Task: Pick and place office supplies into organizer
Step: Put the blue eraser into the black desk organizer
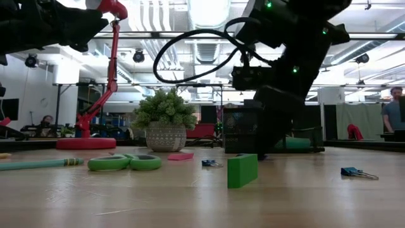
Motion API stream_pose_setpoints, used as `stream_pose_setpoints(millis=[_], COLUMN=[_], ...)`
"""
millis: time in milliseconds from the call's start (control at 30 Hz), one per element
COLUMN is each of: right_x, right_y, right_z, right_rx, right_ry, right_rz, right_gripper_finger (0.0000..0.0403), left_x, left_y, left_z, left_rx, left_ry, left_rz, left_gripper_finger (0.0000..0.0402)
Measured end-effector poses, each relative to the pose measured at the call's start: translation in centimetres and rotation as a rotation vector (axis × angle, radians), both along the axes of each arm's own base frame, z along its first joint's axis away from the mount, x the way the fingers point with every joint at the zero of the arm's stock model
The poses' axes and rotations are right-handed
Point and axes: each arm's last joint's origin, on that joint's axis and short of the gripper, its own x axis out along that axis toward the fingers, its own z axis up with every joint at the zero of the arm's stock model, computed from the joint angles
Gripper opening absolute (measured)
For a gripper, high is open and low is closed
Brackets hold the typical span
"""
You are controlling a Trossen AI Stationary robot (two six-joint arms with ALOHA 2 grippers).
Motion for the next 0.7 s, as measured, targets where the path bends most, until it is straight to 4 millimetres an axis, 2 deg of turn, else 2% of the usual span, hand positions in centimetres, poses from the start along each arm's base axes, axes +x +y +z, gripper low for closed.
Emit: stream_pose_setpoints(millis=[367, 467, 700], right_x=[-0.29, -0.22, -0.21], right_y=[-0.07, -0.10, -0.11], right_z=[-0.33, -0.27, -0.30], right_rx=[0.001, 0.004, 0.006], right_ry=[-0.003, -0.002, 0.001], right_rz=[-0.004, -0.003, 0.004], right_gripper_finger=[0.0198, 0.0175, 0.0091], left_x=[0.00, 0.00, -0.04], left_y=[0.00, 0.00, -0.01], left_z=[0.01, 0.03, 0.05], left_rx=[0.000, 0.000, 0.000], left_ry=[0.000, 0.000, -0.004], left_rz=[0.000, 0.000, 0.000], left_gripper_finger=[0.0176, 0.0176, 0.0176])
